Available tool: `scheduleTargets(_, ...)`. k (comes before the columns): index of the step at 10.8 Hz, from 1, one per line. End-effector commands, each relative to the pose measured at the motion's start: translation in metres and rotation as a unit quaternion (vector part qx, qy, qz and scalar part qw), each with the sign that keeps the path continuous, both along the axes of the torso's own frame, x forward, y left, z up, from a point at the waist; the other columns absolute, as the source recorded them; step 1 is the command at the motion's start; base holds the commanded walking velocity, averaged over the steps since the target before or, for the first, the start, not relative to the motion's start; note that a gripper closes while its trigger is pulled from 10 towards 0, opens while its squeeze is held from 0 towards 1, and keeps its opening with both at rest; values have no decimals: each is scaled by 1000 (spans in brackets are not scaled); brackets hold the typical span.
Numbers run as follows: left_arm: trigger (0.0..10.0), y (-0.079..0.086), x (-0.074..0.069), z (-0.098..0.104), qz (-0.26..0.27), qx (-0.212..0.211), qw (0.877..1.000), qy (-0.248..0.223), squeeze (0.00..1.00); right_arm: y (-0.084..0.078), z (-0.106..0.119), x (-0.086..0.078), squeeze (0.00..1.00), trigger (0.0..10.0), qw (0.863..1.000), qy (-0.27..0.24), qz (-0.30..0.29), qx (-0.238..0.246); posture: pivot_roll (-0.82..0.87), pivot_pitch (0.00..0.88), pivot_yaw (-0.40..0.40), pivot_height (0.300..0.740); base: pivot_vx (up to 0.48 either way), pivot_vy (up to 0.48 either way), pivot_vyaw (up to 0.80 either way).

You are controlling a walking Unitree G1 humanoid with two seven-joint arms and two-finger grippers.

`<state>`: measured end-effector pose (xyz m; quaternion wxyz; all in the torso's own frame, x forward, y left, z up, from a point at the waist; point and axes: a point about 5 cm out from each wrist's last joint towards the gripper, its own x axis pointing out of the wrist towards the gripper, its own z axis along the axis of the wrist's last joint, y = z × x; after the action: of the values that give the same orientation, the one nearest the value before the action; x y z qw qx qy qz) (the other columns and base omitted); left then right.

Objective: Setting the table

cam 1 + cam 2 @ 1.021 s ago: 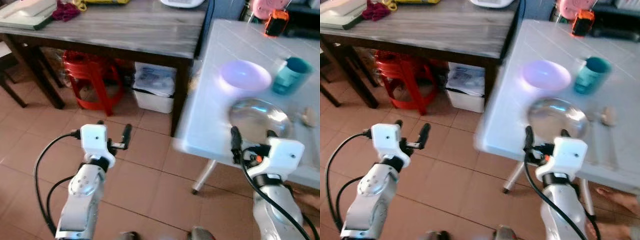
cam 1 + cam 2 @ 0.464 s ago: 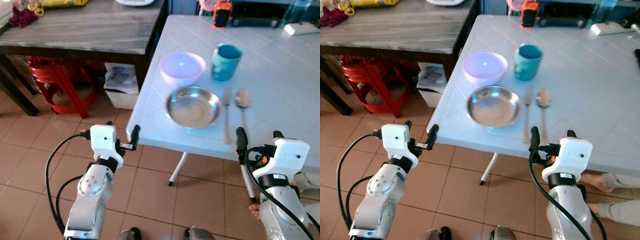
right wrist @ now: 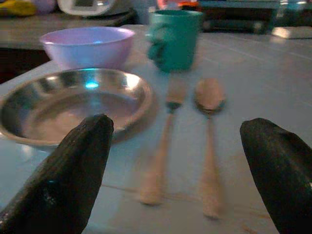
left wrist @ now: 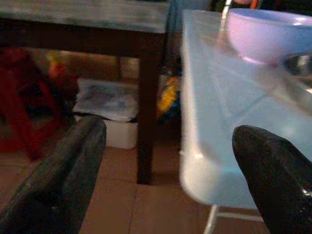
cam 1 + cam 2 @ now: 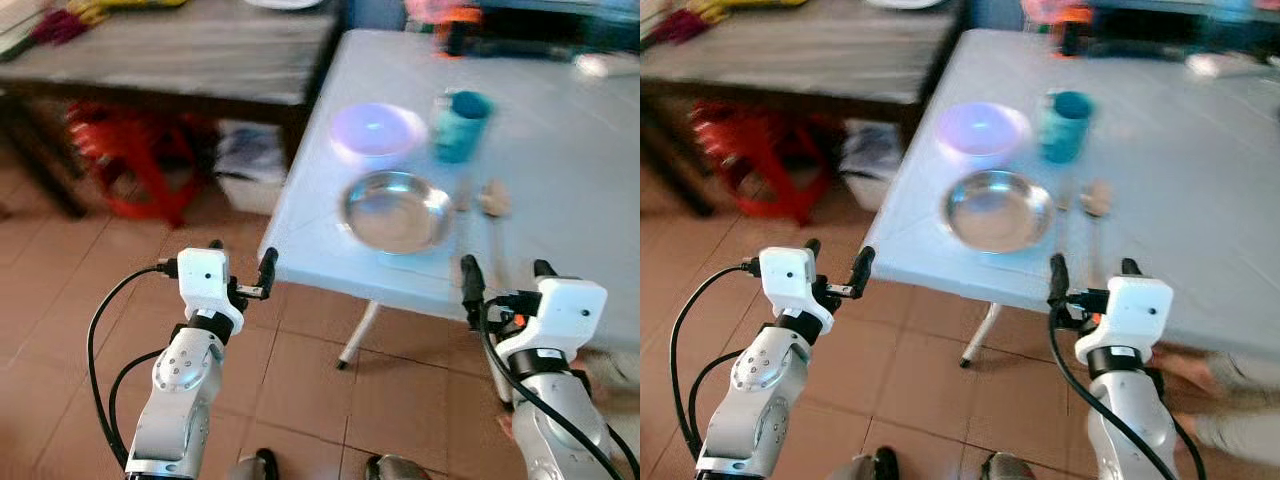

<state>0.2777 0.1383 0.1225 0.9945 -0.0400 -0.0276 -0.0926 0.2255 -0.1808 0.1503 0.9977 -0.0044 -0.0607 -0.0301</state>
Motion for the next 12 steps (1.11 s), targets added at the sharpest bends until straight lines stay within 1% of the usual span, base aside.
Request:
scheduleTargets(1, 10000, 3, -2, -1, 1, 5, 1000, 0, 0, 1, 5, -2, 0, 10000, 1000, -11, 2, -4, -218, 186, 46, 740, 0, 0, 463)
scheduleTargets(3, 10000, 2, -2, -1, -1, 7, 1000, -1, 0, 1, 4, -2, 0, 10000, 1000, -10, 3, -4, -218, 186, 46, 740, 0, 0, 616)
scheduleTargets(4, 10000, 1, -2, -1, -10, 4, 1000, -1, 0, 0, 4, -2, 0, 10000, 1000, -12, -4, 8, -218, 186, 46, 740, 0, 0, 0)
scheduleTargets(5, 10000, -6, -9, 2, -70, -20, 997, -8, 0, -2, 4, -2, 0, 10000, 1000, -9, -16, 6, -214, 188, 45, 740, 0, 0, 0)
scheduleTargets(6, 10000, -9, -12, 4, -96, -27, 995, -14, 0, -4, 3, -2, 0, 10000, 1000, -7, -21, 11, -214, 188, 45, 740, 0, 0, 0)
scheduleTargets(7, 10000, -12, -13, 4, -114, -22, 993, -16, 0, -6, 3, 0, 0, 10000, 1000, -4, -24, 14, -216, 192, 44, 740, 0, 0, 0)
scheduleTargets(10, 10000, -12, -14, 5, -118, -16, 993, -19, 0, -11, 4, 13, 0, 10000, 999, 6, -17, 27, -211, 197, 43, 740, 0, 0, 0)
scheduleTargets(11, 10000, -14, -16, 6, -132, -15, 991, -20, 0, -9, 6, 23, 0, 10000, 1000, 8, -2, 26, -207, 199, 43, 740, 0, 0, 0)
scheduleTargets(12, 10000, -14, -17, 6, -138, -12, 990, -22, 0, -5, 7, 33, 0, 10000, 999, 13, 16, 33, -198, 204, 42, 740, 0, 0, 0)
